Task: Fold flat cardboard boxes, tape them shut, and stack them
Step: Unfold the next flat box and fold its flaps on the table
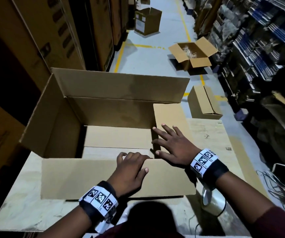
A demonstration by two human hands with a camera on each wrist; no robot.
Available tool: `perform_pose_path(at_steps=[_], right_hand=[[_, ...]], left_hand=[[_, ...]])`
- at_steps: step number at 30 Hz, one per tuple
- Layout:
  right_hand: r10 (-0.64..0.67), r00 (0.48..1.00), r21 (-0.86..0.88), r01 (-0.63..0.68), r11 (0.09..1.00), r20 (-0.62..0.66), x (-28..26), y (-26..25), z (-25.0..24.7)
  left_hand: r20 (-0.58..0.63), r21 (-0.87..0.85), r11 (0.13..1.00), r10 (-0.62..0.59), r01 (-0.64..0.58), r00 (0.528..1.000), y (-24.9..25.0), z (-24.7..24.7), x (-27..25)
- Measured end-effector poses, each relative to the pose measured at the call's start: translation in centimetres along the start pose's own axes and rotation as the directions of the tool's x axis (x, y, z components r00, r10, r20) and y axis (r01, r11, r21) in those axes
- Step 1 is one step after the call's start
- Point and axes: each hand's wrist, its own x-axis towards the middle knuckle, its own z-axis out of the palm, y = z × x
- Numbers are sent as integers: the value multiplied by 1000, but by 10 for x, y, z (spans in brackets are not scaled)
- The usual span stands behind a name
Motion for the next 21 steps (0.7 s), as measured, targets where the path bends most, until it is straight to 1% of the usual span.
perform_pose_path(at_steps=[4,6,9,14,19,21], right_hand=[[52,993,-18,-54,998,-104,0,-4,5],[81,989,2,-82,997,-122,3,-7,5],[144,985,47,-140,989,-95,7,-12,5],[228,972,94,-221,971,-64,2,-13,10],[307,949,137,-296,945,-72,0,-7,11],[307,949,131,-296,946,-72,-1,-7,8]], left_hand=[[-25,-23,999,35,-35,999,-2,0,7],[-21,-36,999,37,-38,999,-8,-3,10],[2,-52,998,32,-31,999,-15,-9,10],[62,-39,999,13,-11,998,-12,-9,-1],[51,-30,1000,7,-6,999,-9,-10,12],[50,-16,1000,17,-16,999,-9,-11,15]])
